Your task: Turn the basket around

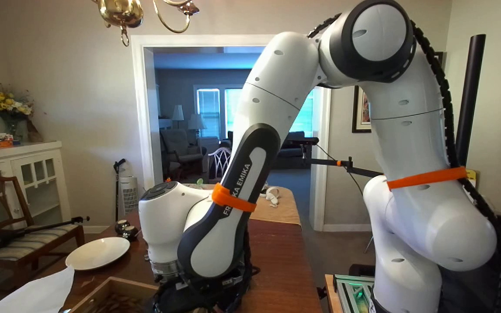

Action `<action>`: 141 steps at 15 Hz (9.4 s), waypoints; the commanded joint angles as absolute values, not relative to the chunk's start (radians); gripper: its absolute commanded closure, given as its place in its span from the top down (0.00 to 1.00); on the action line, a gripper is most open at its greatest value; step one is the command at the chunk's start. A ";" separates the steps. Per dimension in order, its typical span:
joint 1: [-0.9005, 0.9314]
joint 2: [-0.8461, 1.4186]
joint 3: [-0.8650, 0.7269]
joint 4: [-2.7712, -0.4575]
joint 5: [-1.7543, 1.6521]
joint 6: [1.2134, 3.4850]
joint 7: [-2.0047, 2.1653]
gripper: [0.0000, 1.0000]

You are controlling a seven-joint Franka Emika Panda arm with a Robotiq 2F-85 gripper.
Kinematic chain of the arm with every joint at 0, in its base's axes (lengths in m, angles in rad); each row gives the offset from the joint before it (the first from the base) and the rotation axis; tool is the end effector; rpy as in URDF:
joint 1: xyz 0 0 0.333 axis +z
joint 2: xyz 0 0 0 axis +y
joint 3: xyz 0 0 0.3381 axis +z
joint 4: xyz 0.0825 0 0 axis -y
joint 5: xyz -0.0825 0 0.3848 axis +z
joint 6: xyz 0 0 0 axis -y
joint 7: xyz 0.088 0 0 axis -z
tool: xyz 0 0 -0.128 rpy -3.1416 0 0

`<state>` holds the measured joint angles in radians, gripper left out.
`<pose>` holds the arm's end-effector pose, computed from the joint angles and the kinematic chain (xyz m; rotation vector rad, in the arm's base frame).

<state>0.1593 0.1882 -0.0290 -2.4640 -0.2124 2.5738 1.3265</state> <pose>0.4715 0.0625 0.2143 2.6287 -1.4569 0.0246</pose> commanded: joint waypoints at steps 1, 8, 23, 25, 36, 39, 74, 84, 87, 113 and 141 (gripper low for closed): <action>0.166 0.210 -0.040 -2.475 -0.251 2.618 1.380 0.81; 0.174 0.235 -0.060 -2.470 -0.283 2.637 1.418 0.26; 0.158 0.278 -0.125 -2.390 -0.342 2.625 1.383 0.04; 0.153 0.282 -0.128 -2.379 -0.350 2.620 1.338 0.03; 0.145 0.308 -0.179 -2.335 -0.433 2.640 1.112 0.03; 0.143 0.317 -0.188 -2.320 -0.434 2.641 1.084 0.03; 0.207 0.395 -0.107 -2.192 -0.335 2.457 1.581 0.58; 0.166 0.393 -0.125 -2.201 -0.440 2.534 1.332 0.04; 0.150 0.389 -0.140 -2.214 -0.446 2.580 1.211 0.04; 0.170 0.291 -0.158 -2.254 -0.235 2.451 1.219 1.00; 0.192 0.438 -0.156 -2.118 -0.339 2.456 1.593 0.05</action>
<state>0.1900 0.4128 -0.1533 -2.1460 -0.3125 2.4715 1.6065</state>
